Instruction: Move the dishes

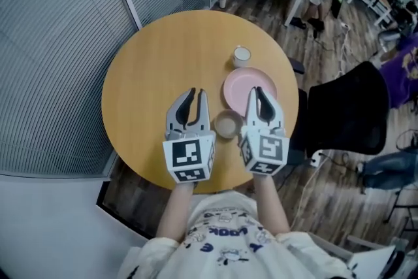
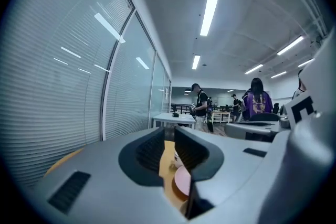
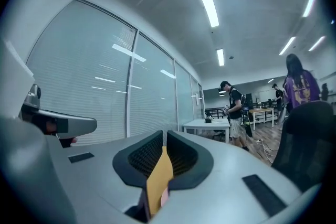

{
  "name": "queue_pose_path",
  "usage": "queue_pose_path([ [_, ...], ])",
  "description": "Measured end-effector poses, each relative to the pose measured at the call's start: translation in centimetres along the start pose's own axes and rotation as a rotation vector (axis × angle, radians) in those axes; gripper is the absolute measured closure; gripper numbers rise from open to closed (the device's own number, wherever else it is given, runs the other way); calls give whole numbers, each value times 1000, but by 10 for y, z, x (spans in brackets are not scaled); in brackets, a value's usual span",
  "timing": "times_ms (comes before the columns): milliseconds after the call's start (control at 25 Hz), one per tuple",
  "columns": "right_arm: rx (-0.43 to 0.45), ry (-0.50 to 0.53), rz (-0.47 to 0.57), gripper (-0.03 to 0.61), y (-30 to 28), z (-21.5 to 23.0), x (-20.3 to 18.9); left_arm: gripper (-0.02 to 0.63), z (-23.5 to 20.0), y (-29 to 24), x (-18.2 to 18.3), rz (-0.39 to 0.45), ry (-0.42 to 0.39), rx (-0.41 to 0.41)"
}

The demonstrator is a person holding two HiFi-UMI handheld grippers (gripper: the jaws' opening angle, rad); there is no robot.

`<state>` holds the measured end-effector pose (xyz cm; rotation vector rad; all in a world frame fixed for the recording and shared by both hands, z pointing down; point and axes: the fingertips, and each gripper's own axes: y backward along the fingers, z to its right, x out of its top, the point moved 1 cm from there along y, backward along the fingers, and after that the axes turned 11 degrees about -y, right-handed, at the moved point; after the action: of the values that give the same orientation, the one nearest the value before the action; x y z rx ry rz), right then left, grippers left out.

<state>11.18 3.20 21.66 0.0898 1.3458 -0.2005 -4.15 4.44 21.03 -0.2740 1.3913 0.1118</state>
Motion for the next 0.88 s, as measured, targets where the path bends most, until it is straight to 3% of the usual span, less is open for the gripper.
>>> queue_pose_path([
  [880,-7,18,27,565,4,-2,15,589,-11,5,9,20,-33,14],
])
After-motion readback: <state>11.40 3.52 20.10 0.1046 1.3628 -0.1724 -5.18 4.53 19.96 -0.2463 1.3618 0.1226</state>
